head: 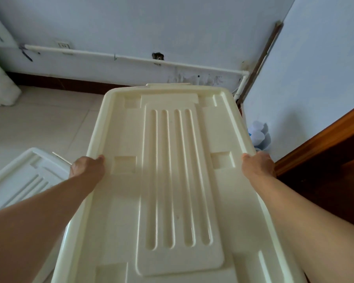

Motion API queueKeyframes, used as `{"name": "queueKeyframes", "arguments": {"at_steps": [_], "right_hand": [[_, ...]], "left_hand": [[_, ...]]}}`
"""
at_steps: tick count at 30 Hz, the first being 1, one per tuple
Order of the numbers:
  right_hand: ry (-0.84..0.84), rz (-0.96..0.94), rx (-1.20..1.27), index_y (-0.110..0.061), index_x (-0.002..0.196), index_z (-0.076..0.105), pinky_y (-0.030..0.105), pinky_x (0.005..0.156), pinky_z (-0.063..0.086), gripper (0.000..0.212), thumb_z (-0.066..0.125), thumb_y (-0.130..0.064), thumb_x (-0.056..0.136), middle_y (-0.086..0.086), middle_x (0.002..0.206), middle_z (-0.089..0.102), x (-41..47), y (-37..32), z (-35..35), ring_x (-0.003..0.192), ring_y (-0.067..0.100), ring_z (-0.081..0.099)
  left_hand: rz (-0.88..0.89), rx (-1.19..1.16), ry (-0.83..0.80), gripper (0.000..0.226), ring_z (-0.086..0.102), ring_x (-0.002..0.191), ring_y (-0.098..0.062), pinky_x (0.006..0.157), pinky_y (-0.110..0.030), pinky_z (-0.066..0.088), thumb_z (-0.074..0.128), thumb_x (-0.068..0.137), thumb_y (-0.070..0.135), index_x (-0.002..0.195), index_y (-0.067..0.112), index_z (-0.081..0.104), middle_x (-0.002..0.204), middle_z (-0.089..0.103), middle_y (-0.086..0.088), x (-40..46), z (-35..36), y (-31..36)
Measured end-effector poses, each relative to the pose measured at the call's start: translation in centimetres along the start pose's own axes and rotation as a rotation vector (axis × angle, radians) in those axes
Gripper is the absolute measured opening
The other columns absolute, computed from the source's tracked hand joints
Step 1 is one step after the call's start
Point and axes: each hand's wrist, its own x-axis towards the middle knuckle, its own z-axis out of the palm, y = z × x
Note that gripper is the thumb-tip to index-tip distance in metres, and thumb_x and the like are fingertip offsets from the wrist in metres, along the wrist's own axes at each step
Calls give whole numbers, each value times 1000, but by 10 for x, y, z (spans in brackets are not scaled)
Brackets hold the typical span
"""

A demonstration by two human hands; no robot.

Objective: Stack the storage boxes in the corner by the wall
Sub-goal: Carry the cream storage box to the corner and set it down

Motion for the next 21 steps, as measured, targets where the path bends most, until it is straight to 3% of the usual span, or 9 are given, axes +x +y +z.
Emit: {"name": "queueKeyframes", "arguments": {"at_steps": [10, 17, 21], "right_hand": [[-32, 7, -32, -2, 120, 53, 45, 92, 48, 38, 46, -27, 92, 20, 116, 60, 60, -80, 20, 103, 38, 58], [-102, -87, -148, 1, 129, 47, 51, 98, 43, 48, 45, -33, 95, 23, 131, 53, 138, -152, 41, 118, 42, 51], [-123, -182, -161, -1, 124, 51, 44, 87, 48, 44, 45, -33, 95, 21, 121, 59, 178, -187, 53, 107, 39, 57]], "left_hand": [[10, -6, 40, 53, 58, 104, -43, 84, -42, 48, 50, 92, 37, 113, -12, 60, 113, 60, -32, 74, -11, 83], [-93, -20, 78, 52, 57, 109, -42, 91, -43, 48, 50, 92, 36, 110, -12, 61, 115, 60, -32, 116, 2, 139], [-177, -42, 106, 55, 56, 110, -42, 92, -42, 49, 50, 92, 39, 113, -11, 60, 115, 60, -31, 135, 12, 162]]}}
